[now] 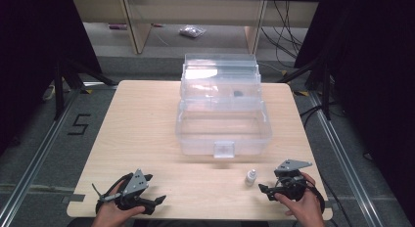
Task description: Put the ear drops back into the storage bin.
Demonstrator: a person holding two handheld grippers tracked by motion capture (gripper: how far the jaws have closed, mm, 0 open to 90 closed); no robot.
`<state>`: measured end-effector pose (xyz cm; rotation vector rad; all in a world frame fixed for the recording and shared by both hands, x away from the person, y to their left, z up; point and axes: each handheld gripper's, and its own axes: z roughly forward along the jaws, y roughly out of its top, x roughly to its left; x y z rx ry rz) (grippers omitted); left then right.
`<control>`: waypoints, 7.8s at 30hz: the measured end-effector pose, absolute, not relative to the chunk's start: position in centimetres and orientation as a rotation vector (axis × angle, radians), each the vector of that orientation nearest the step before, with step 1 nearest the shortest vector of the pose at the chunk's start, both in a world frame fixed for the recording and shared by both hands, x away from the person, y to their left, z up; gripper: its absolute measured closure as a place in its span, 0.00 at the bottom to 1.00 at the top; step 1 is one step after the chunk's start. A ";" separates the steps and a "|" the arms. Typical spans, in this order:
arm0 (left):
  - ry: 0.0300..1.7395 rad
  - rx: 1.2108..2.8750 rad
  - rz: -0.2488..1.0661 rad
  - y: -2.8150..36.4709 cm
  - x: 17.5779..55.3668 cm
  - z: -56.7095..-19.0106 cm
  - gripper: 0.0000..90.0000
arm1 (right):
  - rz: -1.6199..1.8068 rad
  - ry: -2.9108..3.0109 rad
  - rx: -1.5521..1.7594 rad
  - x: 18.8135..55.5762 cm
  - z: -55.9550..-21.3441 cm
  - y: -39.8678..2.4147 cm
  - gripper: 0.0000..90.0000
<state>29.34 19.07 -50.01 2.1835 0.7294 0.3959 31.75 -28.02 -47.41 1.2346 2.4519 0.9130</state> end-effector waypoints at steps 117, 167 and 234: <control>0.734 2.193 0.400 19.1 29.5 -50.2 0.19 | 0.388 2.872 0.809 39.9 -37.6 -20.3 0.67; 0.735 2.184 0.391 19.1 29.4 -50.2 0.19 | 0.279 2.828 0.996 51.2 -36.6 -20.2 0.67; 0.731 2.187 0.393 19.1 29.5 -50.2 0.19 | 0.079 2.871 1.140 54.3 -44.1 -19.6 0.67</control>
